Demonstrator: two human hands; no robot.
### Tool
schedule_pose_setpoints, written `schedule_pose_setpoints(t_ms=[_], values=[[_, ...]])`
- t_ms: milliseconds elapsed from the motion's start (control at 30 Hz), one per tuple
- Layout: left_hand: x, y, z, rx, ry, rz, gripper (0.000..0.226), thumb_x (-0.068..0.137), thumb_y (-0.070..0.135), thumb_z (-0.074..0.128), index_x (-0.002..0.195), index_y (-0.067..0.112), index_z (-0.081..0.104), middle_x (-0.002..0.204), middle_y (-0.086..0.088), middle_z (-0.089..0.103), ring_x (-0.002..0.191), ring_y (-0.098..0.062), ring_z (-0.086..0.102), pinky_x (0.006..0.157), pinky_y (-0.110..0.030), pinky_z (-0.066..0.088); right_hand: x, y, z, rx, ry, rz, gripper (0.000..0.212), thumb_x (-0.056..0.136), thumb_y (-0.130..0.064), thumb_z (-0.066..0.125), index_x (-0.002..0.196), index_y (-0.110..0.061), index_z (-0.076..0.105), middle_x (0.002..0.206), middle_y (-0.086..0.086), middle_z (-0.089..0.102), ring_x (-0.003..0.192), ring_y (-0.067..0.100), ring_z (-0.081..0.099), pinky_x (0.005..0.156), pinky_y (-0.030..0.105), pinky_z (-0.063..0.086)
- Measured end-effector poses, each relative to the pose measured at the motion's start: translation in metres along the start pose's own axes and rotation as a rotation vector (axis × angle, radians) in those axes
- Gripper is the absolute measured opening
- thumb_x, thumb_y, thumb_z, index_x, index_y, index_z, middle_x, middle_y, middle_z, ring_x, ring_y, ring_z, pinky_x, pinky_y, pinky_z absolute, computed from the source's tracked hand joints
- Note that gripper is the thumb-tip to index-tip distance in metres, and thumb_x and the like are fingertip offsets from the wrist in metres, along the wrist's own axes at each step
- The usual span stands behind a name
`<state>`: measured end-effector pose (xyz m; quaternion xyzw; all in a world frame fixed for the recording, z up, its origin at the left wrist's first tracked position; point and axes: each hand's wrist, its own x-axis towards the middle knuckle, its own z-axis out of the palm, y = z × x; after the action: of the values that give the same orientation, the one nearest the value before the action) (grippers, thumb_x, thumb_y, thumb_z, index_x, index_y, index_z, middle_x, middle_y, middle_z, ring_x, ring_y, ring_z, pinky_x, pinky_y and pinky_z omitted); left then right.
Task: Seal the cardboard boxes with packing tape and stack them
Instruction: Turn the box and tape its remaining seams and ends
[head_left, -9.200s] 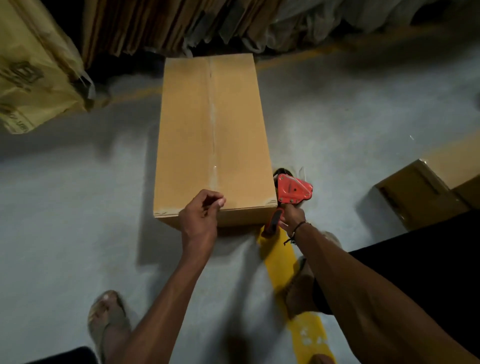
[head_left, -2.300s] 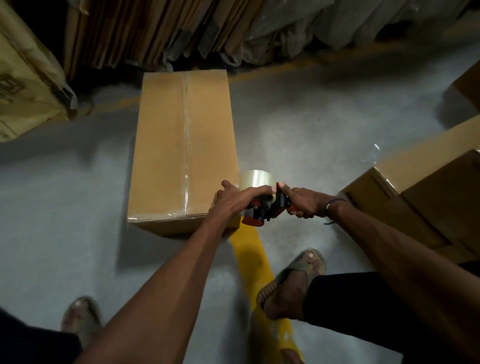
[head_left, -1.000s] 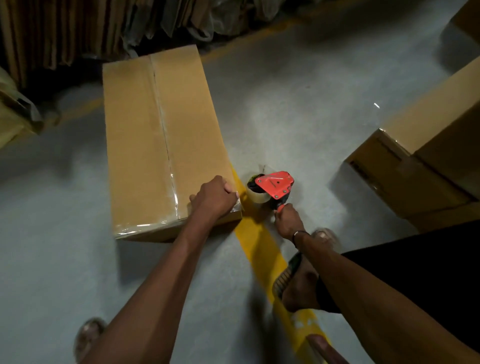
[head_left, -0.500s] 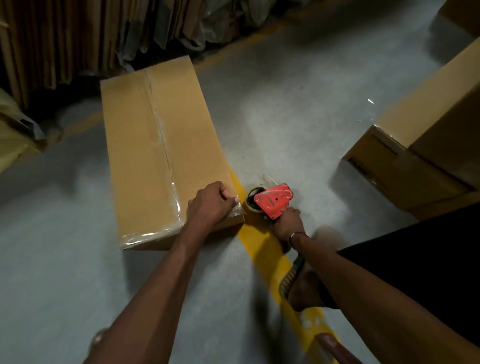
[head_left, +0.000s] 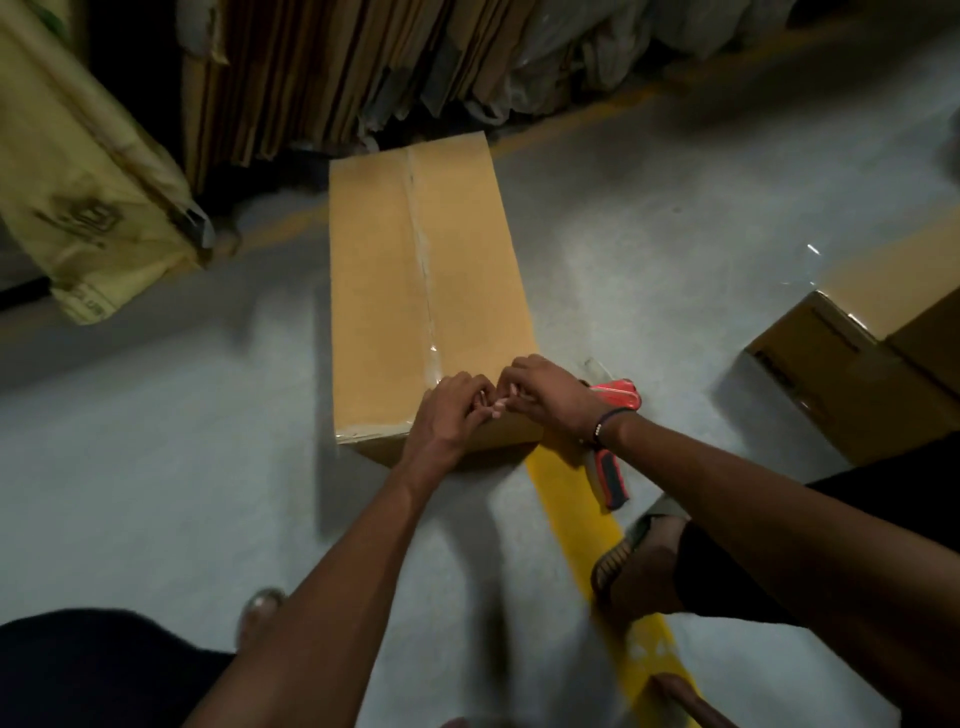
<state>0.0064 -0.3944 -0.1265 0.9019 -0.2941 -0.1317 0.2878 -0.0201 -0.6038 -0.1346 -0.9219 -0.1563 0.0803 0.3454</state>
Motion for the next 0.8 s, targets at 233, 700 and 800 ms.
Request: schedule_pose_setpoints(t_ms=[233,700,800], values=[[-0.005,-0.022,-0.002,0.207,-0.090,0.169,0.034,0.100,0.023,0.066,0.131,0.024,0.054,0.115,-0.004,0.051,0.097,-0.023,0.049,0.080,-0.041,0.047,0.001,0.010,0.003,-0.288,-0.077,-0.183,0.023,0.101,-0.029,0.061,0.117,-0.013,0.056,0.111,0.009,0.051,0.099,0.022,0.042,0.085,0.037,0.039],[-0.058,-0.085,-0.063,0.248,-0.002,-0.017,0.070,0.079,0.017,0.088,0.137,0.030,0.053,0.120,0.001,0.050,0.107,-0.021,0.051,0.084,-0.044,0.053,0.010,-0.002,-0.018,-0.492,-0.266,-0.185,0.029,0.091,-0.025,0.066,0.112,-0.027,0.047,0.112,-0.001,0.045,0.098,0.014,0.039,0.065,0.034,0.048],[-0.074,-0.101,-0.080,0.296,0.066,-0.162,0.073,0.077,0.028,0.089,0.137,0.036,0.049,0.114,0.002,0.044,0.106,-0.021,0.048,0.082,-0.038,0.051,0.014,-0.006,-0.017,-0.475,-0.301,-0.143,0.031,0.087,-0.018,0.070,0.106,-0.027,0.046,0.109,-0.003,0.044,0.094,0.012,0.035,0.068,0.037,0.048]])
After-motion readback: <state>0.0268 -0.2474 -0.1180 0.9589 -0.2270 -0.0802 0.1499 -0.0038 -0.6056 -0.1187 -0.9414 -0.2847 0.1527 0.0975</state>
